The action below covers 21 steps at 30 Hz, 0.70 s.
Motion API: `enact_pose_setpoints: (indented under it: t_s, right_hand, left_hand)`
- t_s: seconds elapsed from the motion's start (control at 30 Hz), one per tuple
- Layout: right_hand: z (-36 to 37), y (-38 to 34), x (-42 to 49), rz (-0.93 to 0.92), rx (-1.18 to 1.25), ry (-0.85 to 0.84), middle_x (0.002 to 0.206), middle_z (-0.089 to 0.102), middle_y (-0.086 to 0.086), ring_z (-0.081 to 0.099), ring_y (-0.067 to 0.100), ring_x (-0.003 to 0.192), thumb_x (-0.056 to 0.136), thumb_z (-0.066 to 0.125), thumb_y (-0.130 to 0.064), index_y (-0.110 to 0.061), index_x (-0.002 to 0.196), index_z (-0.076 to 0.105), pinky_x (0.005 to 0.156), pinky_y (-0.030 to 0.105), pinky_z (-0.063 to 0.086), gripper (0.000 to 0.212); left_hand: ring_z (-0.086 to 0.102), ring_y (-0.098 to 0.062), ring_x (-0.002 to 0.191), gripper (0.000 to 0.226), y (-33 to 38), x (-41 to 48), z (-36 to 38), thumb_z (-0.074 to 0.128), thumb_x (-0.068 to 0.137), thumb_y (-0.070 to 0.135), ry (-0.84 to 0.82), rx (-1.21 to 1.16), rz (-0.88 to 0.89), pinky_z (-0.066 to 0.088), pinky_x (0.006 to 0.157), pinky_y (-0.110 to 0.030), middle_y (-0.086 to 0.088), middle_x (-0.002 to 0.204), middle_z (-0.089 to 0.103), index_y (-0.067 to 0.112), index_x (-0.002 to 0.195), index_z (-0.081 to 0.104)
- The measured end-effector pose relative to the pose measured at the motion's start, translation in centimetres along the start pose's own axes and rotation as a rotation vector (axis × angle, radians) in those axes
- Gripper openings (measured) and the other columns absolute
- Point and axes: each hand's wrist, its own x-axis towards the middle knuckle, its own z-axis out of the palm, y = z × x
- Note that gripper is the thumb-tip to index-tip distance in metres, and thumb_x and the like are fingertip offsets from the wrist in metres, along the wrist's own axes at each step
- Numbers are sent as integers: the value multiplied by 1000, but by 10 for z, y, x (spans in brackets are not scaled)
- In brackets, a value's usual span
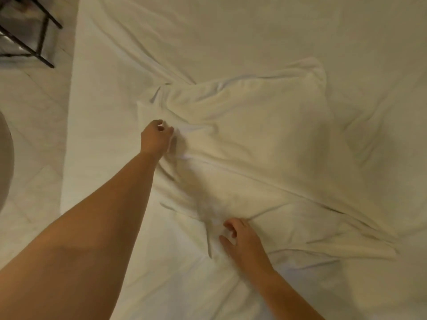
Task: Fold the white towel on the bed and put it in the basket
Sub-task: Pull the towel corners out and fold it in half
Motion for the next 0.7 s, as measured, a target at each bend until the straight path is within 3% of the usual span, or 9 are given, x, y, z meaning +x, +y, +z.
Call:
enact_pose_setpoints:
  t_s: [0.13,0.23,0.33,0.43,0.53,0.6,0.7]
  right_hand:
    - [38,-14,2,46,-91,0,103,53,-17,53,7,98,79,72,-42,-31,109,56,84,25,48,36]
    - [57,-23,-1,49,-342,-13,110,55,-9,54,18,102,75,64,-58,-27,113,51,84,34,51,51]
    - [71,-28,-4,74,-501,13,111,61,-1,60,24,99,76,70,-51,-22,116,51,78,37,54,53]
    - [77,-29,-5,101,-488,65,104,64,0,63,24,94,76,75,-39,-21,115,55,70,36,56,47]
    - [76,-25,-7,87,-414,85,98,61,0,60,24,92,81,67,-28,-20,106,55,69,36,53,29]
    - [74,-22,-10,76,-337,99,94,59,0,59,25,91,84,58,-21,-21,101,52,69,37,51,19]
    - [74,-19,-15,41,-349,150,86,57,-2,60,24,82,84,50,-22,-26,95,46,65,36,49,13]
  left_hand:
    - [57,-26,132,61,-2,34,1,67,96,35,-23,10,-6,46,111,-35,-8,144,60,13,150,49]
    - [51,-31,137,68,-7,49,-3,70,94,38,-9,81,3,42,114,-38,-13,150,53,10,151,46]
    - [56,-33,131,67,-17,61,-5,72,89,41,-2,107,25,44,113,-42,-13,145,55,13,146,53]
    - [64,-28,115,49,-20,65,-4,73,87,40,-11,78,39,50,106,-38,-9,128,66,14,128,67]
    - [63,-24,81,24,-15,68,1,74,86,38,-61,-25,28,56,90,-40,-7,88,69,16,84,65]
    - [58,-24,67,37,-14,71,3,75,79,41,-103,-108,4,59,83,-45,-9,70,61,18,64,50]
    - [56,-24,64,38,-11,73,4,74,69,43,-115,-221,-30,60,73,-46,-11,69,58,20,58,45]
